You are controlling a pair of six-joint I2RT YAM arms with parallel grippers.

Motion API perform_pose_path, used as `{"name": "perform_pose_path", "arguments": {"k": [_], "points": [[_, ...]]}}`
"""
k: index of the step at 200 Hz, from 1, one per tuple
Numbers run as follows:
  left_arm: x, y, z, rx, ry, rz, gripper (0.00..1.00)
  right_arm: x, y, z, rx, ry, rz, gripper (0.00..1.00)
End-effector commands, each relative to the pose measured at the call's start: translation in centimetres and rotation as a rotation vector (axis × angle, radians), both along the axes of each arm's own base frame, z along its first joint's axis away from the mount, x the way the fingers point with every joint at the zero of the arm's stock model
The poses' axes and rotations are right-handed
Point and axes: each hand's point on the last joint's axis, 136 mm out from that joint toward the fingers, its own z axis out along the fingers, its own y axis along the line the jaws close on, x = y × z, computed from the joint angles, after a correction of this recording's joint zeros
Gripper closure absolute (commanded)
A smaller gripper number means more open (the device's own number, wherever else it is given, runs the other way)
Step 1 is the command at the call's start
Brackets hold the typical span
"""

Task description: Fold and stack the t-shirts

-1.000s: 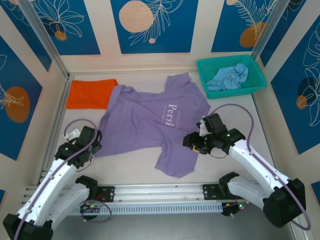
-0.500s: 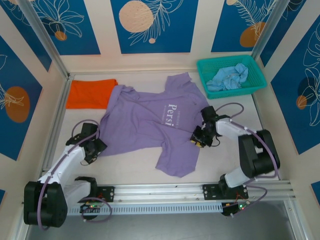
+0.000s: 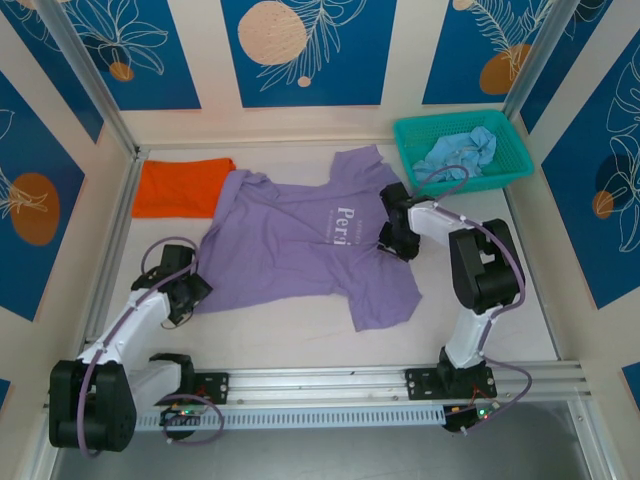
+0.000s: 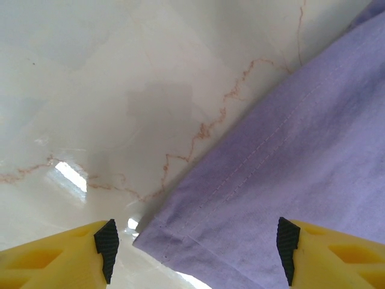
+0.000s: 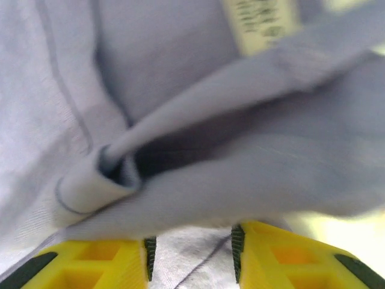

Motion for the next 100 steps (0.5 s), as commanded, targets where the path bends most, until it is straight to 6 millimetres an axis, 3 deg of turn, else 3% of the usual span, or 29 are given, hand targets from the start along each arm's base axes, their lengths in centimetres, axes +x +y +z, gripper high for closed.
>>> {"name": "perform_pose_path", "arguments": {"k": [1,23,38,55,100], "points": [[-0.6,0.2,-0.1,-0.003,0.019,-0.013,0.3,0.5,-2.9,3.2,-0.097,-0.078,-0.085,0.53],[-1.1,0.0,-0.5,-0.012,0.035,-0.025,0.34,0.5,-0.9,6.4,0.043,-0.198,-0.02,0.43],[-1.3,0.1,-0.9,-0.005,0.044,-0.028,0.36,-1.0,0.8,8.3,0.135,-0.246,0.038,0.37],[-1.2,0.2,-1.2,0.002,0.05,-0.032,0.4,-4.7,2.0,8.3,0.243,-0.206,0.063,0.35],[-0.1,0.1,-1.3,-0.007,0.026,-0.02,0.42,-16.9,6.1,4.6,0.514,0.074,0.1,0.39]]}}
